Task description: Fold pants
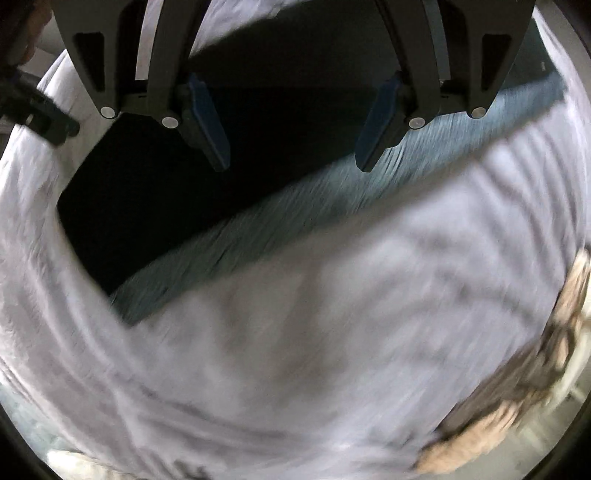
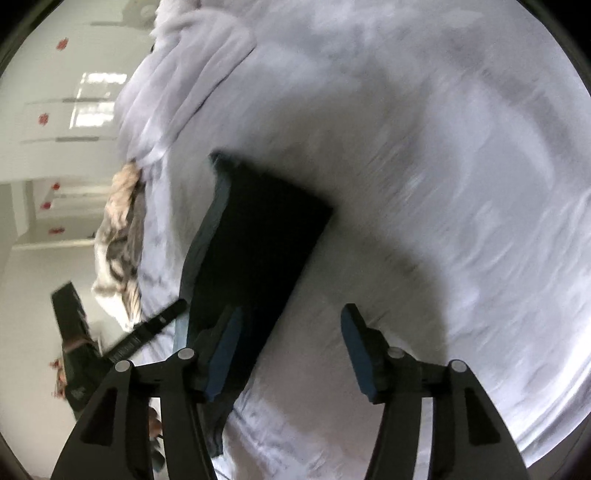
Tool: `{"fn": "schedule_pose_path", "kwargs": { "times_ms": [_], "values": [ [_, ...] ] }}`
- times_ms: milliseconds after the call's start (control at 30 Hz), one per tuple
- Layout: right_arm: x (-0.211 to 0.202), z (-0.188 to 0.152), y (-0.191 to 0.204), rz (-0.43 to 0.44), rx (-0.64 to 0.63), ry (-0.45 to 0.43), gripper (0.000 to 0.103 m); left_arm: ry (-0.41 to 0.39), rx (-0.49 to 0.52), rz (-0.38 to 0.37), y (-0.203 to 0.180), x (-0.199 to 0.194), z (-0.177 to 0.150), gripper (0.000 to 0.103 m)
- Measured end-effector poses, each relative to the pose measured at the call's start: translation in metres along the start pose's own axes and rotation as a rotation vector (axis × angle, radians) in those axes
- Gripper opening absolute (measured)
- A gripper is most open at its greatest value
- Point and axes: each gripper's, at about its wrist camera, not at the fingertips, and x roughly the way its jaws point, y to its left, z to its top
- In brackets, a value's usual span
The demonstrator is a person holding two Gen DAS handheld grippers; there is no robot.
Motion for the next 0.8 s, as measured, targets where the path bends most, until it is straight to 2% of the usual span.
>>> {"fn": "schedule_pose_path", "kwargs": {
  "times_ms": [167, 233, 333, 467, 567, 700, 800],
  "values": [
    [0.019, -0.015, 0.020, -0.006, -0.049, 0.063, 0.060, 0.129, -0.101, -0.022, 0.035, 0.003, -0.045, 0.072],
    [0.024, -0.018, 0.025, -0.003, -0.053, 0.075, 0.060, 0.144, -0.116, -0.006, 0.043, 0.002, -0.060, 0.072],
    [0.033, -0.019, 0.031, -0.012, -0.065, 0.086, 0.060, 0.123, -0.154, 0.036, 0.055, 0.002, -0.076, 0.072],
    [0.039, -0.017, 0.031, -0.030, -0.065, 0.084, 0.060, 0.064, -0.249, 0.021, 0.064, 0.002, -0.080, 0.072],
    [0.040, -0.014, 0.031, -0.031, -0.068, 0.075, 0.060, 0.009, -0.268, 0.019, 0.061, 0.005, -0.073, 0.072],
    [0.042, -0.011, 0.033, -0.029, -0.090, 0.058, 0.063, -0.005, -0.278, 0.023, 0.055, 0.020, -0.068, 0.072],
    [0.046, -0.007, 0.029, -0.010, -0.087, 0.038, 0.063, -0.013, -0.291, 0.039, 0.048, 0.027, -0.075, 0.080]
  ]
}}
